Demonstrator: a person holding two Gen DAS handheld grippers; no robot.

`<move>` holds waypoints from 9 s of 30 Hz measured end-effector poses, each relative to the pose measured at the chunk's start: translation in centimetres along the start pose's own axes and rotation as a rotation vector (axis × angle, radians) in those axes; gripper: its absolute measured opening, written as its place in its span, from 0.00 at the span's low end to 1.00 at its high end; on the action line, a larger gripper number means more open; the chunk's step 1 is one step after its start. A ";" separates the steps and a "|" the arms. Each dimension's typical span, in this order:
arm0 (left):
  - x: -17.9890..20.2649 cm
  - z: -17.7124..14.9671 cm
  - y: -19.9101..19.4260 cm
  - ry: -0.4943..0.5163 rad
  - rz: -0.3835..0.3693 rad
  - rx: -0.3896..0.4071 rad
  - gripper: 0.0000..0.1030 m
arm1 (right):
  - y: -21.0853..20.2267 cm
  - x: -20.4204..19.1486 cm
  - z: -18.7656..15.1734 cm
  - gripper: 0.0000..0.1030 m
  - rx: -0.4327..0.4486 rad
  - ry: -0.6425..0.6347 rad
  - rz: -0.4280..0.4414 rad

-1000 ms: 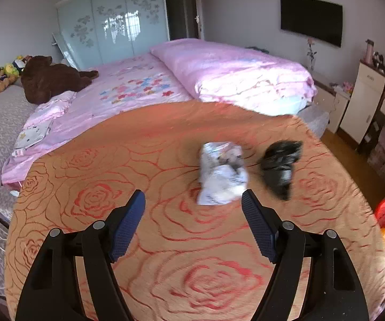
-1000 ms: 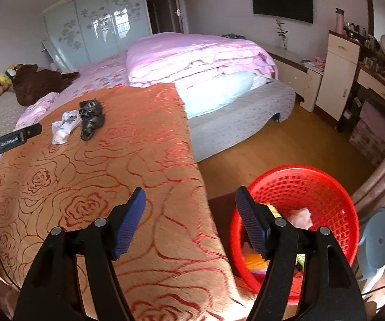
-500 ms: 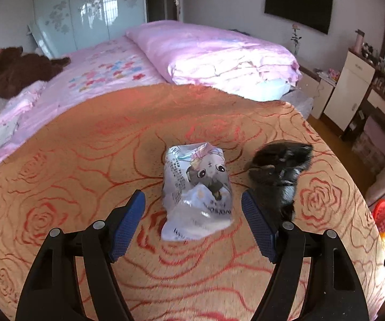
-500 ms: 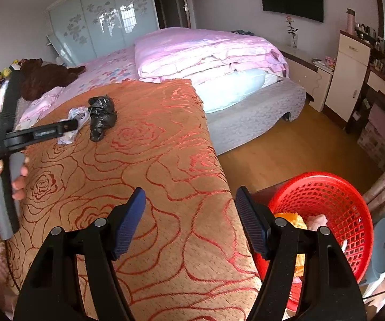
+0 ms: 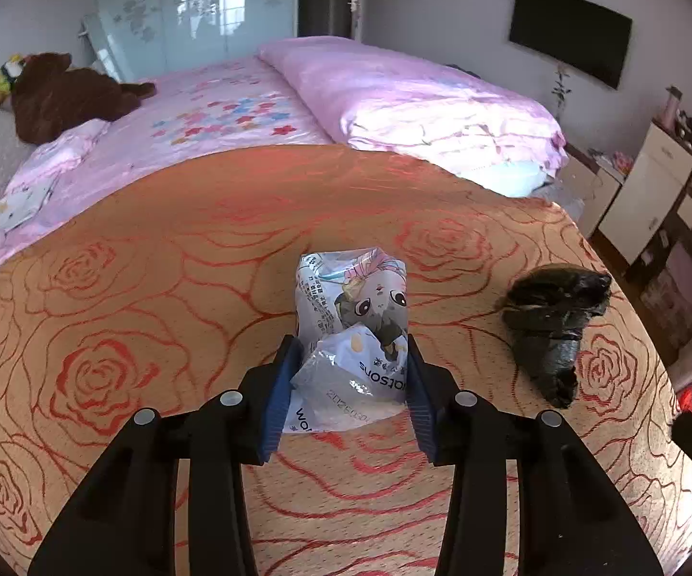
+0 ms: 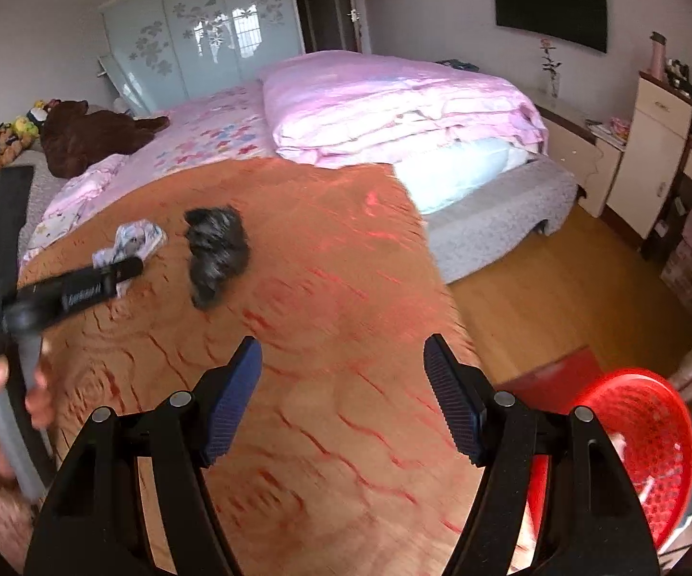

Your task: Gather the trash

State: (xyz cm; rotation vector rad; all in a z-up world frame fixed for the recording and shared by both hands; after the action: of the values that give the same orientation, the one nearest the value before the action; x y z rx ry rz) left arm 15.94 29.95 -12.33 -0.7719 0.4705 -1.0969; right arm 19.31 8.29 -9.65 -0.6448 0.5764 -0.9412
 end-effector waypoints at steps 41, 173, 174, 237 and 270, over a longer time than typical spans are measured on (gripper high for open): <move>-1.2 0.0 0.2 -0.020 0.020 0.001 0.40 | 2.6 -2.5 -2.2 0.40 -0.100 -0.050 0.008; 30.3 -8.5 -12.9 0.474 -0.319 0.152 0.79 | -16.2 22.8 -10.1 0.93 0.135 0.297 -0.350; 30.0 -8.5 -13.1 0.474 -0.313 0.162 0.80 | -16.5 22.3 -10.2 0.93 0.144 0.293 -0.351; 25.7 -10.1 -17.5 0.440 -0.247 0.250 0.87 | -20.4 17.0 -12.3 0.93 0.217 0.297 -0.348; 25.7 -10.6 -17.4 0.418 -0.272 0.227 0.87 | -20.4 16.9 -12.2 0.93 0.212 0.299 -0.347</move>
State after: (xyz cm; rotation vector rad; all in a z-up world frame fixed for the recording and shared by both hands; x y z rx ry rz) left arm 8.39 -1.18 -5.37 -0.4102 0.5892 -1.5490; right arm 7.69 -18.18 -6.06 -0.4209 0.6289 -1.4194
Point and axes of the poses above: each gripper's, at about its wrist camera, not at the fingertips, and y roughly the way its jaws point, x to its right, z to its top, the point moved 6 cm from there along y, roughly the way its jaws point, and after that the axes turned 2 degrees about y, right-handed, at the moved point
